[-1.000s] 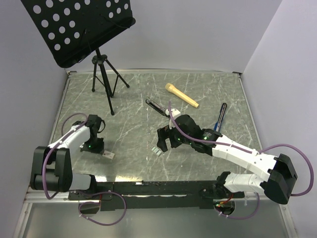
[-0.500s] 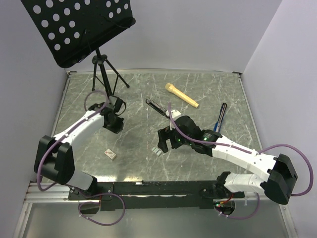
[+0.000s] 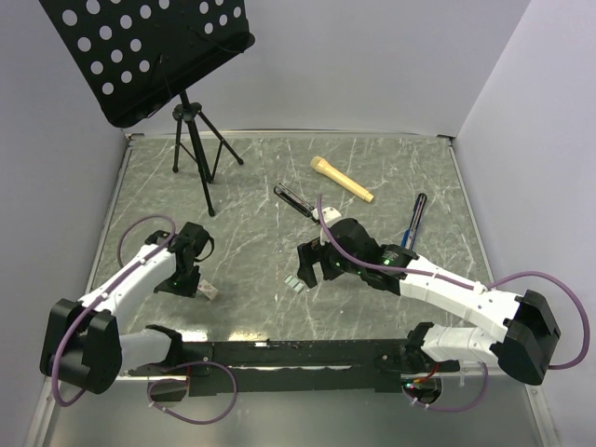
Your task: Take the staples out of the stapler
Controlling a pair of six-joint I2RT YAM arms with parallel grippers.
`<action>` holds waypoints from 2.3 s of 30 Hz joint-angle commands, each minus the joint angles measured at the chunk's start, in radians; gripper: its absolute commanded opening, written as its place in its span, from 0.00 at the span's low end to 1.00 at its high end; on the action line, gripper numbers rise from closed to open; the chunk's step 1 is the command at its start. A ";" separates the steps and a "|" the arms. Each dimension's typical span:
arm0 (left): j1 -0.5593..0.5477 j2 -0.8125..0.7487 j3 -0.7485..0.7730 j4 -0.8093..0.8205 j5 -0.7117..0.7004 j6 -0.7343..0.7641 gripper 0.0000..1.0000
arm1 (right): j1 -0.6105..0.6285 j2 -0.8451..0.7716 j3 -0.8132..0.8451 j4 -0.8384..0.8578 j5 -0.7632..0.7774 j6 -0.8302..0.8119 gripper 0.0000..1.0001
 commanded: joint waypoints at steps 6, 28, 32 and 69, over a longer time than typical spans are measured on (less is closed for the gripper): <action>0.008 0.032 -0.058 0.068 0.057 -0.120 0.01 | -0.005 -0.035 -0.004 0.033 0.003 -0.001 1.00; 0.020 0.138 -0.071 0.304 0.072 0.043 0.01 | -0.011 -0.062 0.001 0.009 0.015 -0.016 1.00; 0.020 0.158 -0.058 0.385 0.094 0.144 0.01 | -0.013 -0.050 0.004 0.015 0.010 -0.016 1.00; -0.046 0.210 -0.025 0.737 0.187 0.554 0.01 | -0.013 -0.026 -0.005 0.033 0.000 -0.001 1.00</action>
